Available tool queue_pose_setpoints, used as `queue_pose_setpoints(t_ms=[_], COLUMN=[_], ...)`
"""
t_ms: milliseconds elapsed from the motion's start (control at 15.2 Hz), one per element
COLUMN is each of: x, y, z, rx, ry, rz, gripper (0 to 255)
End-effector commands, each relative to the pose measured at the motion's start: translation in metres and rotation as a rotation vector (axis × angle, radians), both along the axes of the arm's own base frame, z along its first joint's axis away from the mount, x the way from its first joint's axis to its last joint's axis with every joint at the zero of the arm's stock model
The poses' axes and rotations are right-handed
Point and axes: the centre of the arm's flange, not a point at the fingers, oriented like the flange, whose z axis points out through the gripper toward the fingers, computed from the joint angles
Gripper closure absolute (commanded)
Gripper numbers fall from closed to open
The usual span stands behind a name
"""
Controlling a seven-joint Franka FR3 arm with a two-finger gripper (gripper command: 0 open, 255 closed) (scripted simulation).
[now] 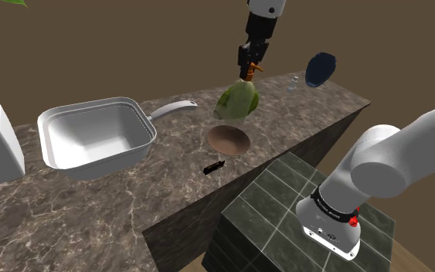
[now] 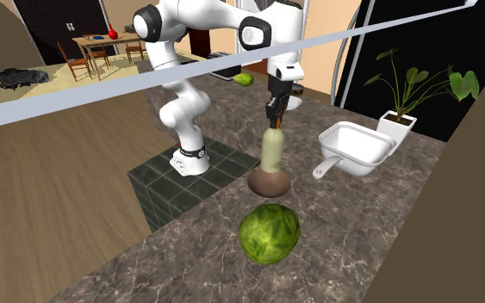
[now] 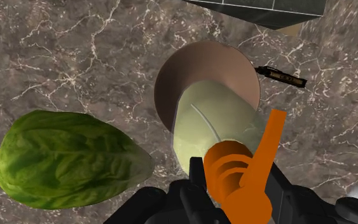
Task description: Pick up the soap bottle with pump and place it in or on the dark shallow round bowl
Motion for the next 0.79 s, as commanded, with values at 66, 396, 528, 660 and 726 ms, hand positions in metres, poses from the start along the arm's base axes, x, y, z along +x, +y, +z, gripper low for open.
queue_pose_setpoints(t_ms=[66, 396, 528, 660, 726], x=[-0.001, -0.001, -0.001, -0.001, -0.001], y=[0.0, 0.0, 0.0, 0.0, 0.0], z=[-0.017, -0.043, -0.054, -0.064, -0.069], rx=[0.0, 0.0, 0.0, 0.0, 0.0], ry=[-0.001, -0.001, -0.001, -0.001, -0.001], rz=[0.0, 0.0, 0.0, 0.0, 0.0], gripper=[255, 255, 255, 255, 255])
